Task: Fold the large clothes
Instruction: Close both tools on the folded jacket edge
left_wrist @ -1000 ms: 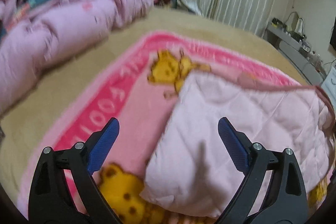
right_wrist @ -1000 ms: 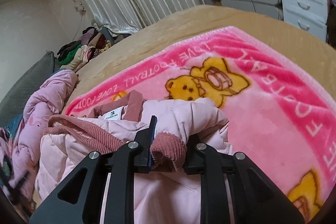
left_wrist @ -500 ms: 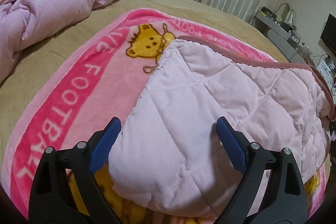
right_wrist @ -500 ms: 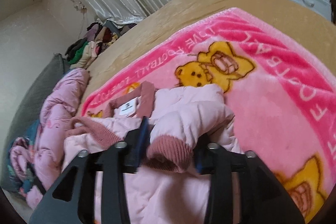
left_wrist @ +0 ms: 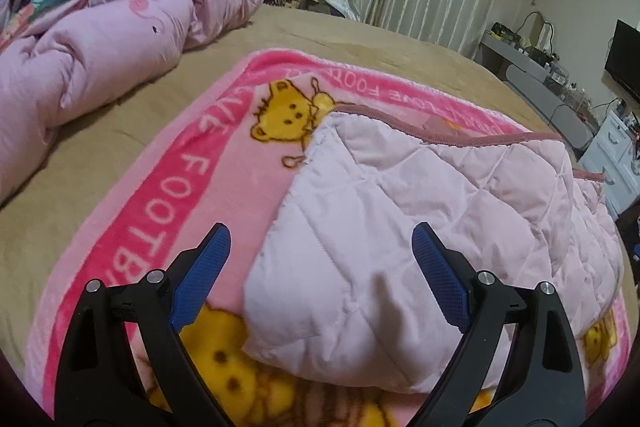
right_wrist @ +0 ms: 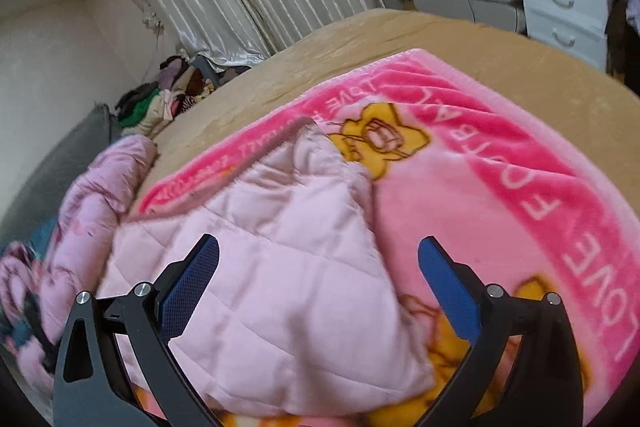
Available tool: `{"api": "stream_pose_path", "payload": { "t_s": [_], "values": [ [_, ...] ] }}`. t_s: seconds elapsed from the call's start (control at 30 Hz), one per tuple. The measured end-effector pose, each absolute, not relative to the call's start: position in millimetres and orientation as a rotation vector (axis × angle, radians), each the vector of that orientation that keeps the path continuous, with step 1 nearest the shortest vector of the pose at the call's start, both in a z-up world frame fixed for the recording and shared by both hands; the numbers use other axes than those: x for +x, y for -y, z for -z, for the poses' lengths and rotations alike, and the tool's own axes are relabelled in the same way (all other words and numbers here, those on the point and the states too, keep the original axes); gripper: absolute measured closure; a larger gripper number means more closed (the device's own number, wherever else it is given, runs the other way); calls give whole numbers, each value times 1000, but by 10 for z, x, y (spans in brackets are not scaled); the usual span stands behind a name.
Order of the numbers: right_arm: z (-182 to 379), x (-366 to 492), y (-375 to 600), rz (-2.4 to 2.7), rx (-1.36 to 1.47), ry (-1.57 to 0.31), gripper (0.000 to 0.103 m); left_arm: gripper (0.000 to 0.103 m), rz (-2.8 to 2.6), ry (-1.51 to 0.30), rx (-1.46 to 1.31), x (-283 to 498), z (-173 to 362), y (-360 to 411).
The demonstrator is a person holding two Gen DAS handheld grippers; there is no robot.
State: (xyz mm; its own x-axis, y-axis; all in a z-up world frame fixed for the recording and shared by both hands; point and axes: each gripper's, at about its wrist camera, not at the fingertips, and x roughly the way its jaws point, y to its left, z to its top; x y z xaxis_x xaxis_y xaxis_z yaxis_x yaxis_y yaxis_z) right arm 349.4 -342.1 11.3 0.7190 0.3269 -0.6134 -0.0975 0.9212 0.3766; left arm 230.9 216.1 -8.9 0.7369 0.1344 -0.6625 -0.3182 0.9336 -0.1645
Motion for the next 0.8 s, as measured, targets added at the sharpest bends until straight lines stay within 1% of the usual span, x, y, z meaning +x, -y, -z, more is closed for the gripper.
{"api": "stream_pose_path", "payload": {
  "t_s": [0.13, 0.2, 0.3, 0.4, 0.43, 0.47, 0.5, 0.53, 0.57, 0.6, 0.63, 0.67, 0.7, 0.73, 0.8],
  "values": [
    [29, 3410, 3402, -244, 250, -738, 4, 18, -260, -722, -260, 2306, 212, -2163],
    [80, 3397, 3339, -269, 202, -742, 4, 15, -235, -755, -298, 2333, 330, -2201],
    [125, 3422, 3234, -290, 147, -739, 4, 15, -177, -776, -370, 2351, 430, -2256],
    [157, 3532, 3177, -303, 144, -734, 4, 15, -170, -792, -371, 2379, 498, -2255],
    [165, 3570, 3162, -303, 141, -734, 4, 16, -172, -793, -369, 2390, 513, -2249],
    [177, 3623, 3144, -302, 136, -737, 5, 19, -169, -792, -372, 2395, 521, -2241],
    [203, 3690, 3124, -299, 126, -747, 6, 32, -158, -788, -379, 2403, 524, -2238],
    [226, 3745, 3104, -296, 117, -759, 11, 41, -150, -783, -381, 2415, 519, -2221],
    [267, 3806, 3079, -301, 107, -780, 27, 46, -162, -783, -364, 2426, 510, -2193],
    [292, 3832, 3062, -307, 102, -792, 38, 56, -169, -783, -338, 2431, 499, -2155],
    [310, 3840, 3044, -293, 88, -790, 42, 63, -173, -779, -319, 2433, 483, -2132],
    [320, 3835, 3030, -276, 74, -779, 56, 65, -182, -773, -300, 2432, 466, -2107],
    [330, 3826, 3023, -268, 68, -769, 71, 72, -193, -760, -276, 2431, 438, -2075],
    [338, 3808, 3027, -259, 70, -757, 76, 76, -198, -749, -264, 2424, 420, -2057],
    [338, 3737, 3047, -253, 81, -721, 85, 79, -205, -723, -245, 2414, 359, -2017]
  ]
}}
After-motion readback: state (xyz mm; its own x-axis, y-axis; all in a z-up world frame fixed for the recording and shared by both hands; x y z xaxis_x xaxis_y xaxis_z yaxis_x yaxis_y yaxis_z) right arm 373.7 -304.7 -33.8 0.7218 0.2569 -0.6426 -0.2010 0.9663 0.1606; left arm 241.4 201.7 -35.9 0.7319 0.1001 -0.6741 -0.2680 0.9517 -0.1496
